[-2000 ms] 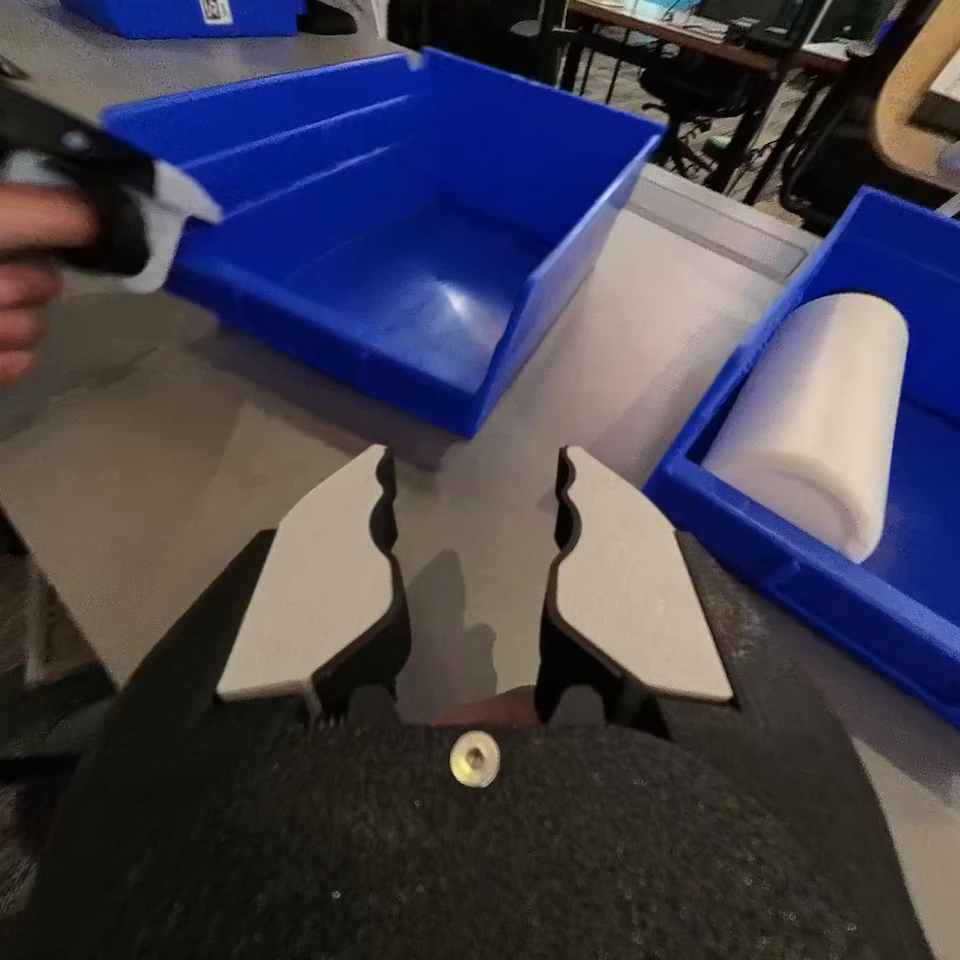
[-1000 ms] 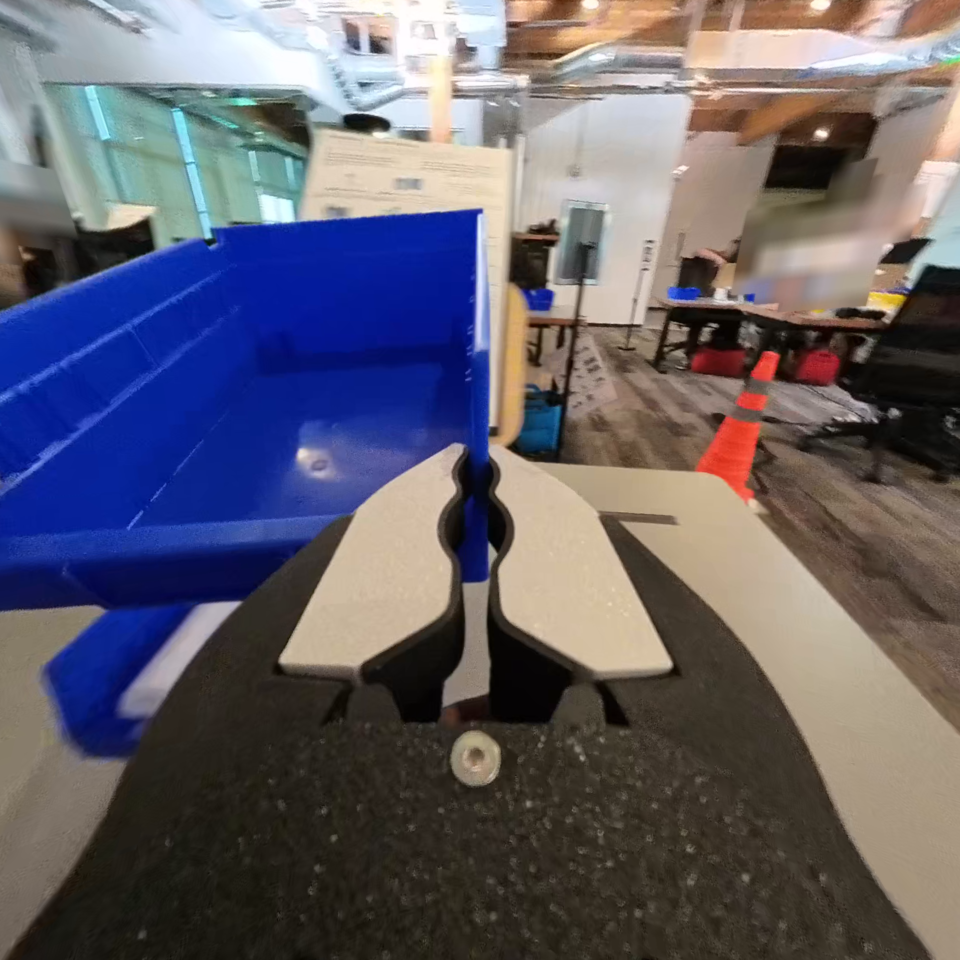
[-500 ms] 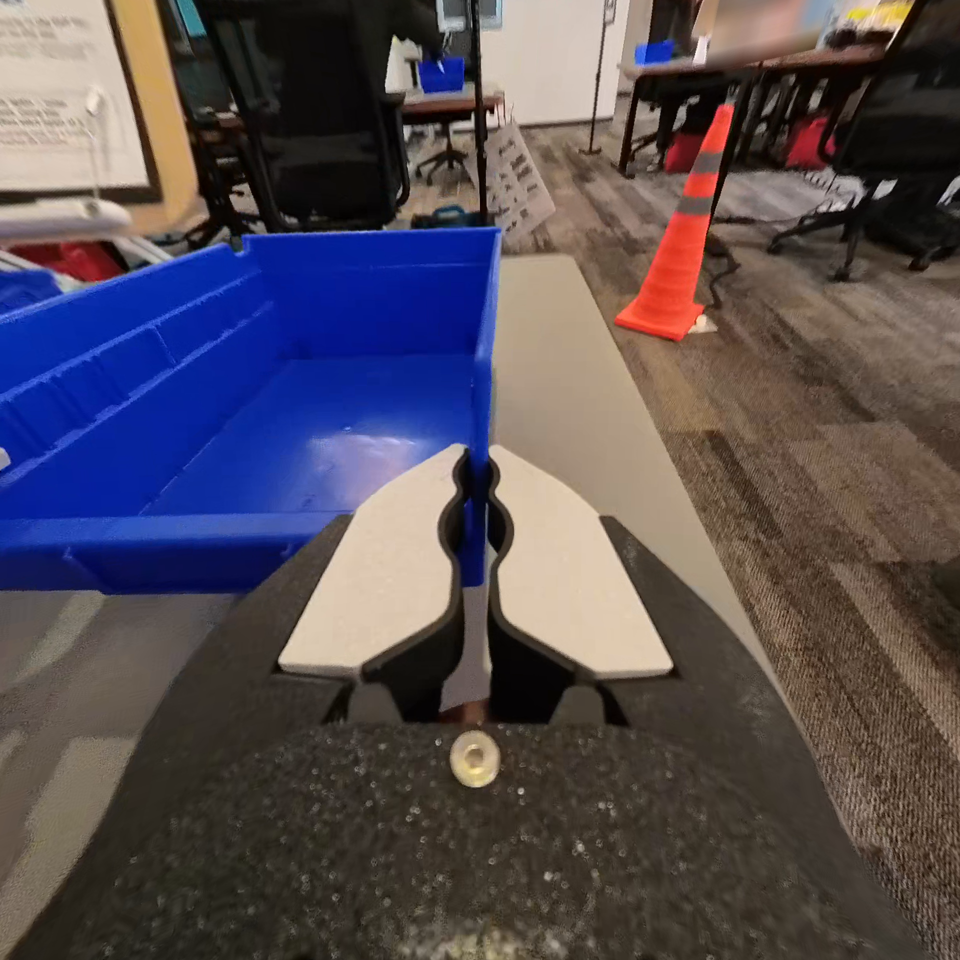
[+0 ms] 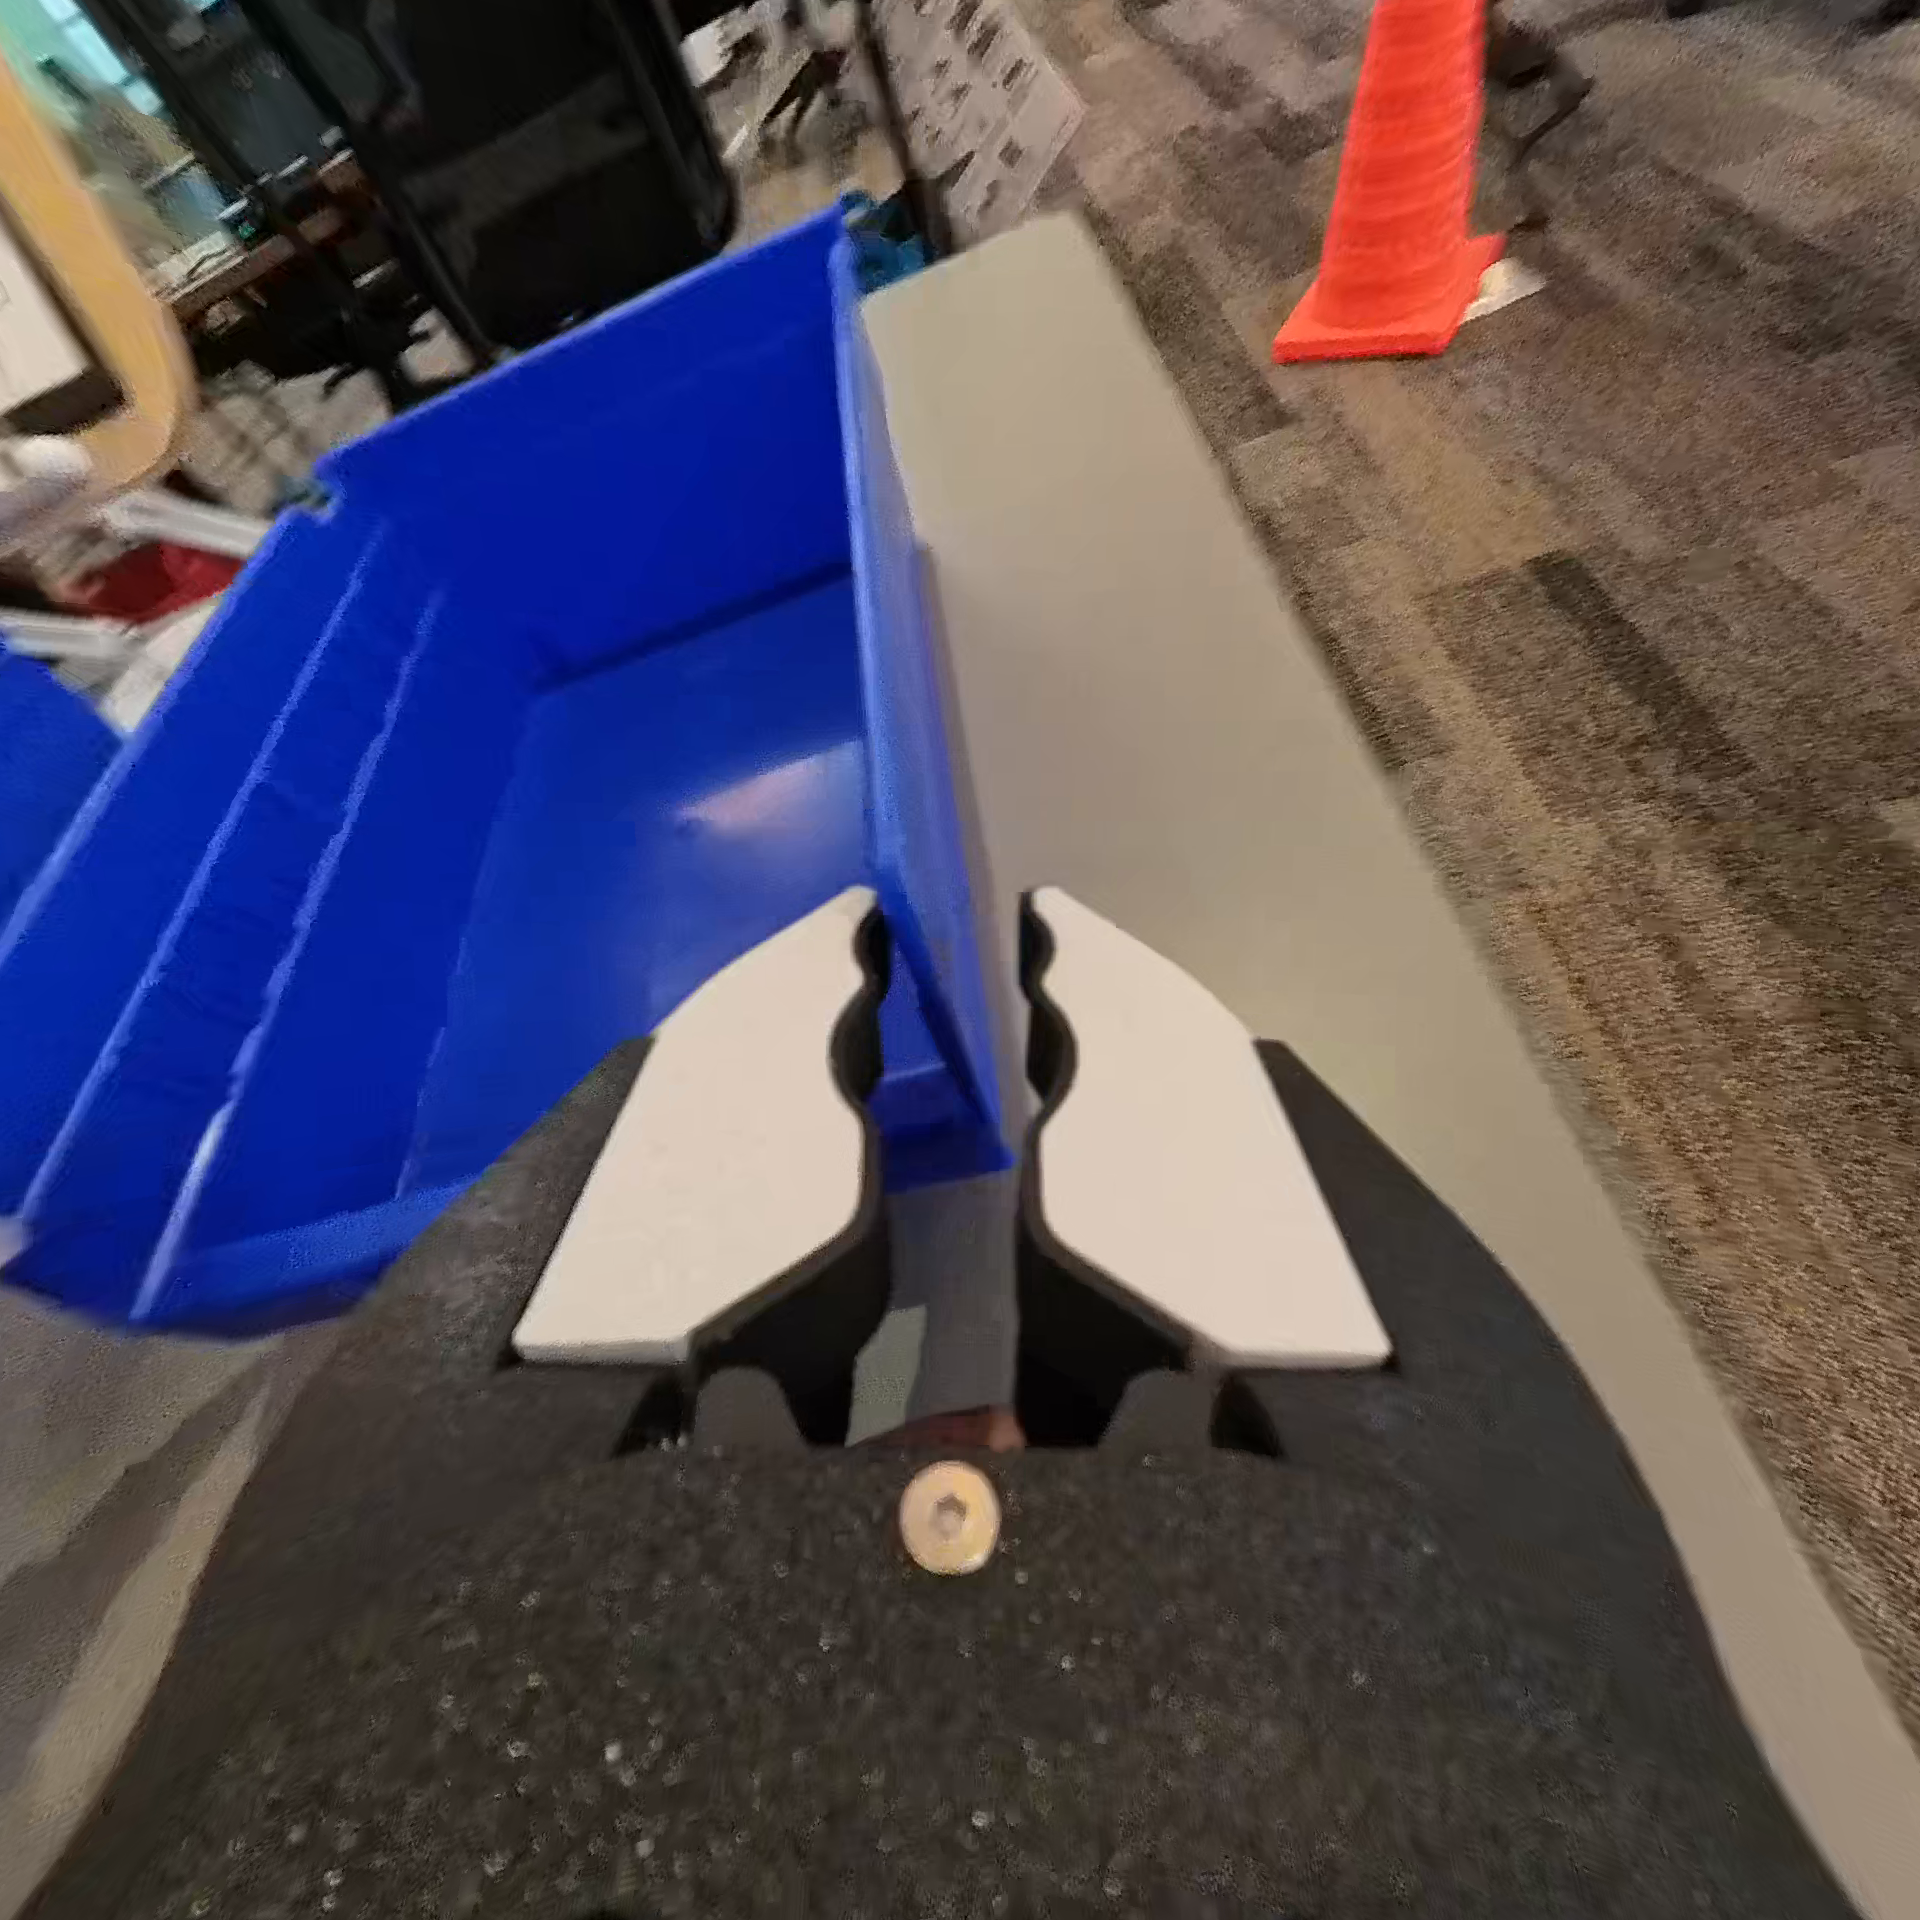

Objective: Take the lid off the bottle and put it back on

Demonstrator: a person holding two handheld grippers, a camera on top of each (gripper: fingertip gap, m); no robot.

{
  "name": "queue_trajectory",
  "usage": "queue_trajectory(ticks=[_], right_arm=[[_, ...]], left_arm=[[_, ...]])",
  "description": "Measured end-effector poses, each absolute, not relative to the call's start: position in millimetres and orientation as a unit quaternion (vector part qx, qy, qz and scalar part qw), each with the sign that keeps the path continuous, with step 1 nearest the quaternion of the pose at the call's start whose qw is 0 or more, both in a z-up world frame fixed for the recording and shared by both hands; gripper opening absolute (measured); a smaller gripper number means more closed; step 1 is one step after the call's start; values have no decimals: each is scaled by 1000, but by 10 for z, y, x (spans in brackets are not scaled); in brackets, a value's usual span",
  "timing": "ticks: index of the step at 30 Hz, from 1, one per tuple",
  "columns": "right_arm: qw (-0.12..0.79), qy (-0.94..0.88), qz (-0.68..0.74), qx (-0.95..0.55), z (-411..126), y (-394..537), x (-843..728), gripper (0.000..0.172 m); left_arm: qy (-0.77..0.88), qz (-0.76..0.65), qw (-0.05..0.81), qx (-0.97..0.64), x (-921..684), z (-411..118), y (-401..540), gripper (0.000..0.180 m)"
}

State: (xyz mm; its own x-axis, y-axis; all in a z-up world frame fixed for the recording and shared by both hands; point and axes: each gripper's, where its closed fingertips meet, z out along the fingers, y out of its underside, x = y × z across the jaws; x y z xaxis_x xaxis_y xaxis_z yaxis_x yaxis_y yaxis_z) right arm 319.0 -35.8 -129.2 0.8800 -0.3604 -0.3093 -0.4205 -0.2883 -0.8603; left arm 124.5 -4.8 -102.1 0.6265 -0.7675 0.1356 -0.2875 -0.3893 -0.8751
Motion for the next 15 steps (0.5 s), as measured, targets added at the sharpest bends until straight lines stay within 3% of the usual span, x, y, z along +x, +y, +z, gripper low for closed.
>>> queue_trajectory(ticks=[4, 7, 11, 15], right_arm=[[592, 228, -110, -766, -791, -506, 3342, 37], [629, 159, -176, -740, -262, -406, 3027, 46], [658, -2, -62, -751, 92, 66, 1704, 60], [592, -81, 85, -797, -288, 405, 291, 70]], left_arm=[[367, -277, 484, -745, 551, -425, -48, 60], [335, -220, 536, -743, -399, -156, 290, 63], [259, -89, 564, -779, -1785, -347, 932, 65], [201, -111, 511, -829, -2395, -947, 1172, 69]])
